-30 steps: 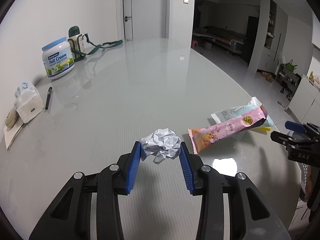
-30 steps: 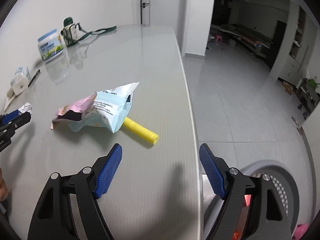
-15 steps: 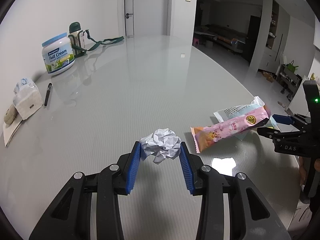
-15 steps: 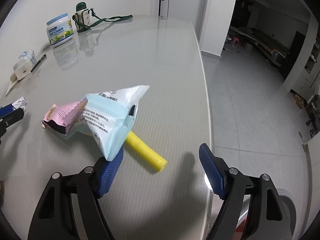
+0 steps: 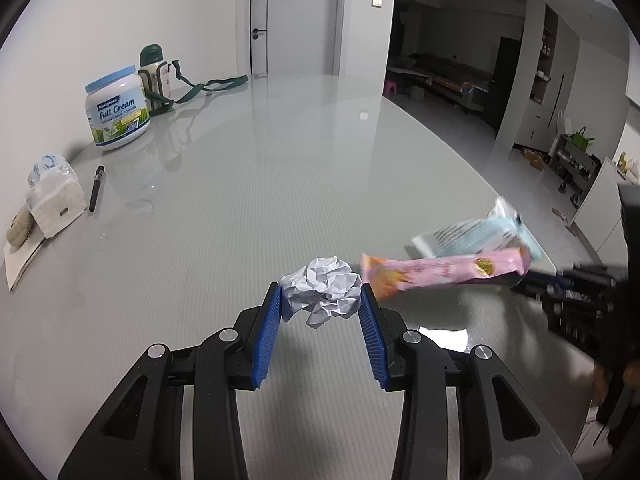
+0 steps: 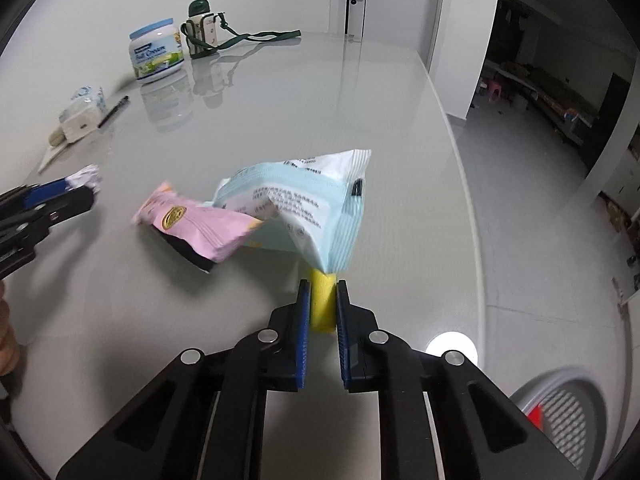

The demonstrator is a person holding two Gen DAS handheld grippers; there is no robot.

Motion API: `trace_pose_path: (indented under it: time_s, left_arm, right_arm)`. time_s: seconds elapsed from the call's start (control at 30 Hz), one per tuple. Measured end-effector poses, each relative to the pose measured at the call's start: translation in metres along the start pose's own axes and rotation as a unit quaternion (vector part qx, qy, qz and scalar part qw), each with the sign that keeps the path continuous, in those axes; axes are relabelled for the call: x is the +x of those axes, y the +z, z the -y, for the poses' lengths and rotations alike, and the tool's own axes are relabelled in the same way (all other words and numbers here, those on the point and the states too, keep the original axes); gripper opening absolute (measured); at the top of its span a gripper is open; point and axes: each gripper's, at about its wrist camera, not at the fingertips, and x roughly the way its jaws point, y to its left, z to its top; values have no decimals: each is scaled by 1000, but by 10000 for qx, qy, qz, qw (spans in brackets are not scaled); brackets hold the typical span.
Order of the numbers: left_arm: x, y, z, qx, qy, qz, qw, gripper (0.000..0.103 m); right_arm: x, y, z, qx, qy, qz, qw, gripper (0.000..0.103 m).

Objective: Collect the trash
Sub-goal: 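Carry the paper and yellow stick over the grey basket with both tools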

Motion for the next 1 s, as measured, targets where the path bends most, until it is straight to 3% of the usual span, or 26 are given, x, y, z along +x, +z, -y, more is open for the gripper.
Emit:
trace_pose_path:
  time_s: [0.47, 1.0]
  left_arm:
    - [-39, -8, 2, 42, -208, 347, 9992, 39]
    - [-79, -32, 26, 347, -555, 435, 9969, 39]
  right_arm:
    - [-39, -52, -69, 376, 540, 61, 9978, 12]
    - [-75, -98, -42, 1321, 241, 298, 9905, 12]
